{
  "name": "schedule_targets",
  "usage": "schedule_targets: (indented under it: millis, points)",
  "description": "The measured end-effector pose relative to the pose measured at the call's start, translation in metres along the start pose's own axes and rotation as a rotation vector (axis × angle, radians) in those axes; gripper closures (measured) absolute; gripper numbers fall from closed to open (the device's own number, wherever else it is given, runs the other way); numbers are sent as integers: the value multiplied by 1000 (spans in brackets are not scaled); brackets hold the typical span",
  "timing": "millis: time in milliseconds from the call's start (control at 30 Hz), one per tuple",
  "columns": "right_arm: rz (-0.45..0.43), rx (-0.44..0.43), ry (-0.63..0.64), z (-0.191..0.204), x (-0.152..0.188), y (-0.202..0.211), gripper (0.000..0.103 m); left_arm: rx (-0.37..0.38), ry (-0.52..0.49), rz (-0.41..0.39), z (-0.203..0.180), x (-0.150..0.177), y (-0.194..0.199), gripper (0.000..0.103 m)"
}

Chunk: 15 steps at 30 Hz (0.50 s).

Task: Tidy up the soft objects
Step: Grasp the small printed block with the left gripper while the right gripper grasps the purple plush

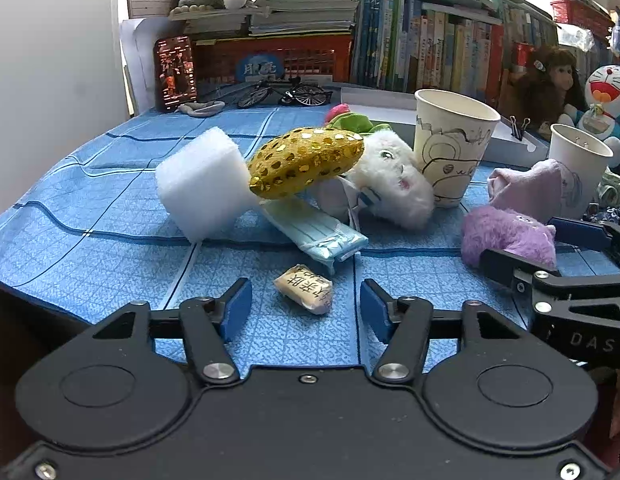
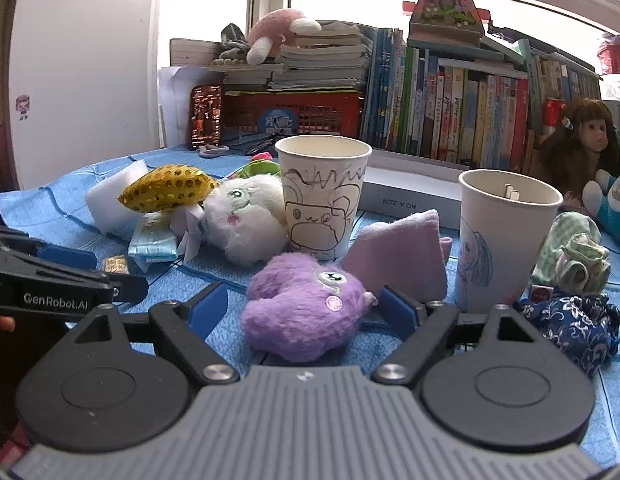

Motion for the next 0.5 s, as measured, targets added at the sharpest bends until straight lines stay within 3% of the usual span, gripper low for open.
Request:
schedule_targets:
  millis: [267,500]
  points:
    - [0,1,-3,3,-2,-5,13,-1,-27,-13,-6,-1,0,75]
    - [15,-1,0,6,-2,-9,15,5,-43,-14,-8,-1,0,76]
Point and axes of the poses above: each gripper's, at about its wrist camera, not at the fingertips, and y roughly against the way its jaws point, z to its left, x to its underside, the point moved 1 cm from there along -y, roughly the way its jaws point, and after that the axes turned 8 degrees about z, right-handed, at the moved point
